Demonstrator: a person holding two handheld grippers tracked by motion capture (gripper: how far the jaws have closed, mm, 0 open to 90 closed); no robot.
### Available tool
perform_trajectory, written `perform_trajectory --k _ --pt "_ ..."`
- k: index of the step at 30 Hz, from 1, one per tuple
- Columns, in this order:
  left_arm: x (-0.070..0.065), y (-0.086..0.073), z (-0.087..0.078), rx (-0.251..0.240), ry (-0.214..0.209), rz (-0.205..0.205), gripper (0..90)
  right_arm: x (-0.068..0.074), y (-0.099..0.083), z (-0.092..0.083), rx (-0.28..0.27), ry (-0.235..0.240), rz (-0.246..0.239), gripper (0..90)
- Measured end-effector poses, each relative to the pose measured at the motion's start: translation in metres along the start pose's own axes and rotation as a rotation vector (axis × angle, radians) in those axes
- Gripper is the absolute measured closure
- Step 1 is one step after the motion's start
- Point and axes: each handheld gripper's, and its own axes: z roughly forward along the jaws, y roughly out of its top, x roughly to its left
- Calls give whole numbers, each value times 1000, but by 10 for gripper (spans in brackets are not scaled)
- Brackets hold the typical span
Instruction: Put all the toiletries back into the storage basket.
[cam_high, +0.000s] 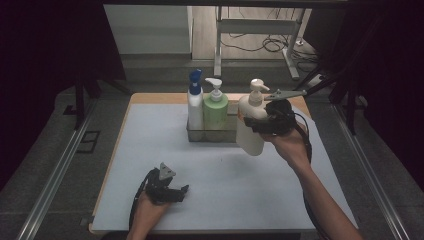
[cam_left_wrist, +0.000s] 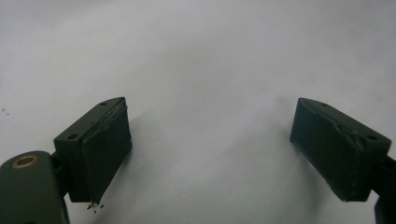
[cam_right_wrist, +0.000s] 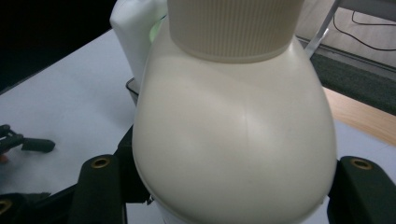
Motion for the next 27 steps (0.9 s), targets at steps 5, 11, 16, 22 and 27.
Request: perform_trajectory --k 5,11,16,22,27 --pt "0 0 0 0 0 1 120 -5 7 6 -9 -13 15 372" --pt "0 0 0 -1 0 2 120 -11 15 15 -18 -37 26 372" --pt "0 0 0 -2 0 1 120 -17 19 23 -24 -53 40 372" --pt "0 0 0 -2 0 2 120 -22 25 32 -36 -72 51 372" --pt "0 0 0 -1 0 4 121 -25 29 40 -43 -91 61 372"
